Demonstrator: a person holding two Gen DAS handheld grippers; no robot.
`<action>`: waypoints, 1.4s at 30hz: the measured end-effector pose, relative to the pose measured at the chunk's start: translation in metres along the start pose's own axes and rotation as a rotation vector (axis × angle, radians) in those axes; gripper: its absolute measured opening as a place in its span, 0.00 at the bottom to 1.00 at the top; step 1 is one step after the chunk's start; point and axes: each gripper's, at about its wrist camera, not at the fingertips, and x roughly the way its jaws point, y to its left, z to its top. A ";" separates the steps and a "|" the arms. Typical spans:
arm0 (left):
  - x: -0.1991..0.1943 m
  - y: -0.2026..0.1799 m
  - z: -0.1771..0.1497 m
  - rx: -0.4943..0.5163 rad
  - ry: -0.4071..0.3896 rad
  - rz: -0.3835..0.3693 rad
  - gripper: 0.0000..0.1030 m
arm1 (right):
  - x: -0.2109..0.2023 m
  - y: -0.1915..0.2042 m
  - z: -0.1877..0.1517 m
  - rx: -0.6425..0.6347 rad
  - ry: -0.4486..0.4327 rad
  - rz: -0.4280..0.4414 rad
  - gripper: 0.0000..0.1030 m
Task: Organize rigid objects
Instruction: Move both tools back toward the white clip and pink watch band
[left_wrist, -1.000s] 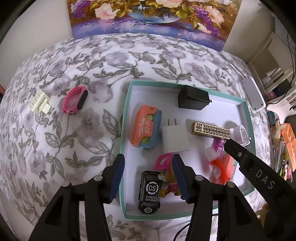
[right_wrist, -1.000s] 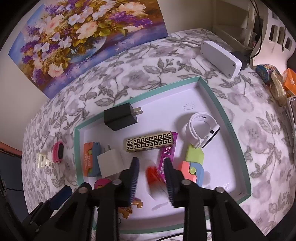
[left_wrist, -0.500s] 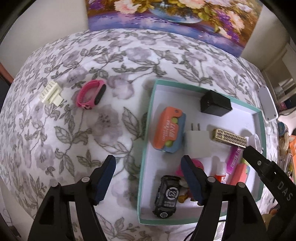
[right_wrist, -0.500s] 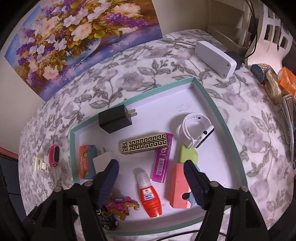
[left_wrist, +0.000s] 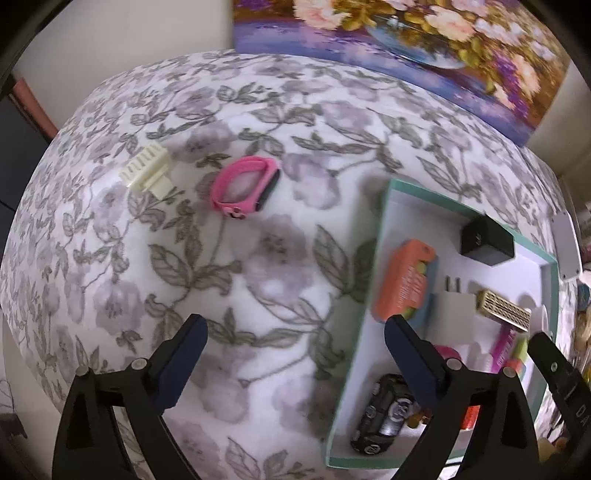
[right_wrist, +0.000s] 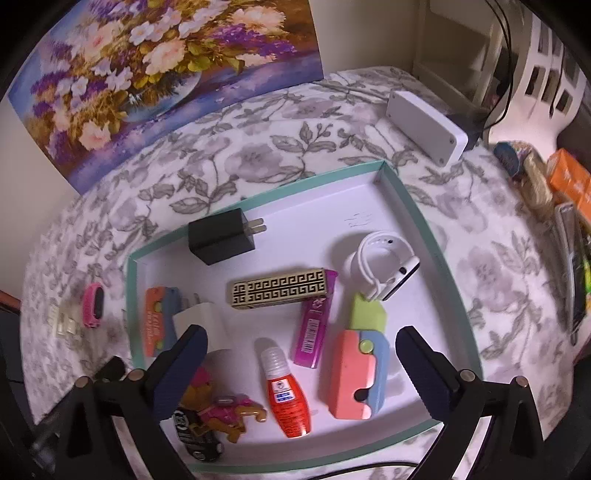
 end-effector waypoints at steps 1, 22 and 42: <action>-0.001 0.005 0.002 -0.011 -0.005 0.006 0.94 | 0.000 0.001 0.000 -0.008 -0.003 -0.012 1.00; -0.024 0.111 0.034 -0.185 -0.139 0.089 0.94 | -0.017 0.084 -0.013 -0.148 -0.088 0.148 1.00; 0.001 0.198 0.063 -0.369 -0.115 0.036 0.94 | 0.004 0.218 -0.037 -0.406 -0.105 0.318 1.00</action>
